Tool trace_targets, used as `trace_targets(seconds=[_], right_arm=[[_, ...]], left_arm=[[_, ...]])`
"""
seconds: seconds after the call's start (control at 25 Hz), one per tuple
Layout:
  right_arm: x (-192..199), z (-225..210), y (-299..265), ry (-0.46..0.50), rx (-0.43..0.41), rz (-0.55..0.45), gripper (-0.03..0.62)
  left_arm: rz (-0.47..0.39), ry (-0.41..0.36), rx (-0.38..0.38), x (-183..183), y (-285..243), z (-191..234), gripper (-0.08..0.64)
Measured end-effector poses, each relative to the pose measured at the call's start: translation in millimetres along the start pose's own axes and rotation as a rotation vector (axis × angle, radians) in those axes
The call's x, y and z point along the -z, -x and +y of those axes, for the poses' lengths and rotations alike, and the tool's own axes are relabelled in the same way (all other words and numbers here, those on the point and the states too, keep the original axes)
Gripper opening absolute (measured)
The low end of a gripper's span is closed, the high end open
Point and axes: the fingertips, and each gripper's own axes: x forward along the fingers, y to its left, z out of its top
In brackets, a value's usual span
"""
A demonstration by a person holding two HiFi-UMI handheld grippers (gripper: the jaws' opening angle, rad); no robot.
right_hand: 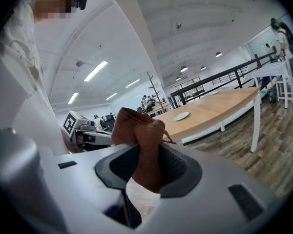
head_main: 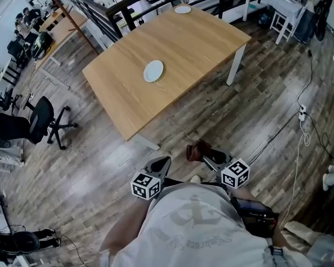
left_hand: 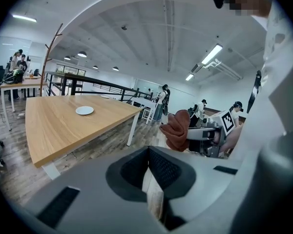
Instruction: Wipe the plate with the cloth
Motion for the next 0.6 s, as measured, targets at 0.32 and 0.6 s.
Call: trace_targets(seconds=[0.32, 0.6], right_arm=[[2.1, -0.8, 7.6, -0.005, -0.002, 0.017, 0.129], [5.2, -12.0, -2.0, -0.012, 0.011, 0.034, 0.129]], left_arm=[[0.033, 0.008, 0.001, 8.9, 4.8, -12.0, 0.012], [0.062, 0.029, 0.019, 13.8, -5.9, -2.8, 0.012]])
